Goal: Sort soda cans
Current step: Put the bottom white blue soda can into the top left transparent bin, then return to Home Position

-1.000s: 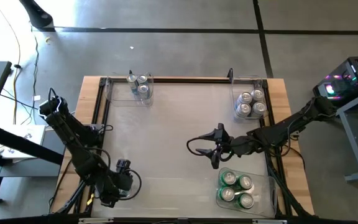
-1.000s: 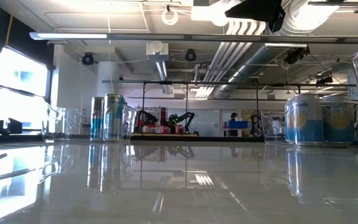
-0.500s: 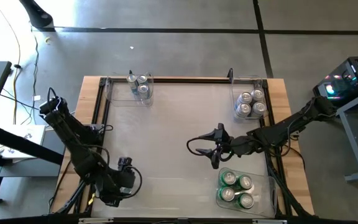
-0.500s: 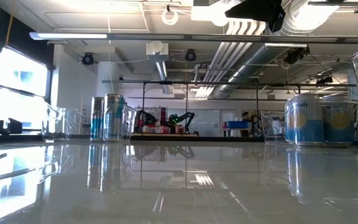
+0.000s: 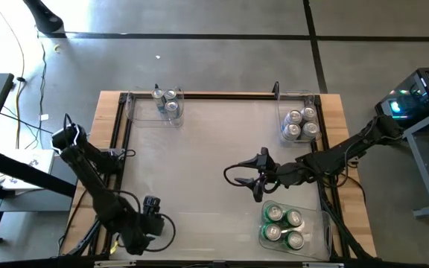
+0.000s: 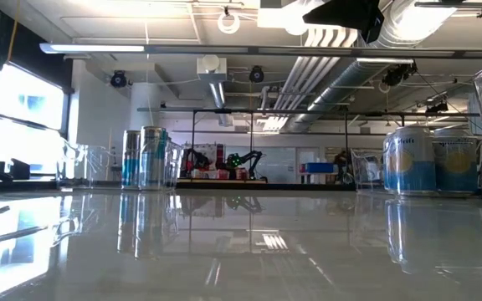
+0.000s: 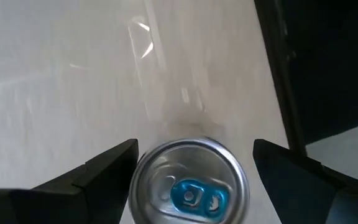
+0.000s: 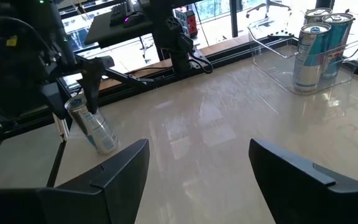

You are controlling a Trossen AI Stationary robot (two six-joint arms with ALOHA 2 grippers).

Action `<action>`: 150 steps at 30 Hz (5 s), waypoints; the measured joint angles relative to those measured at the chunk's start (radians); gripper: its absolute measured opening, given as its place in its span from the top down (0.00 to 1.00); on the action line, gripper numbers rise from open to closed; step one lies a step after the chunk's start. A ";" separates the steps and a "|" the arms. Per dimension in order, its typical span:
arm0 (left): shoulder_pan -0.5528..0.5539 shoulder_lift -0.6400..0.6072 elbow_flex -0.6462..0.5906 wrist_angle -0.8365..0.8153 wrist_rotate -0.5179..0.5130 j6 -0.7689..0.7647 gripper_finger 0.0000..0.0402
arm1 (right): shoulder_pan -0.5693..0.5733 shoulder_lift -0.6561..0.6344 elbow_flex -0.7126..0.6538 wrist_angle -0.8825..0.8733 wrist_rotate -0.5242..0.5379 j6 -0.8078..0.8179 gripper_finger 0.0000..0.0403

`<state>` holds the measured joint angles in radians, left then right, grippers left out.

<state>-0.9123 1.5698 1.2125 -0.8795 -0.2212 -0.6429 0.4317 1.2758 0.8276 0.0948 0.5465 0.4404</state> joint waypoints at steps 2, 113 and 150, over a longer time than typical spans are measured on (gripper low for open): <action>0.000 0.005 0.000 -0.013 0.002 -0.007 0.22 | 0.000 0.000 0.000 0.000 0.000 0.000 0.32; 1.735 -0.258 -0.270 0.130 0.160 0.523 0.30 | -0.068 0.000 0.000 0.000 -0.046 -0.037 0.32; 1.371 -1.100 -0.569 0.485 0.212 0.454 0.50 | -0.079 -0.483 -0.061 -0.444 -0.077 -0.075 0.61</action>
<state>0.4588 0.4695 0.6437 -0.3946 -0.0089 -0.1891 0.3526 0.7930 0.7668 -0.3487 0.4697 0.3659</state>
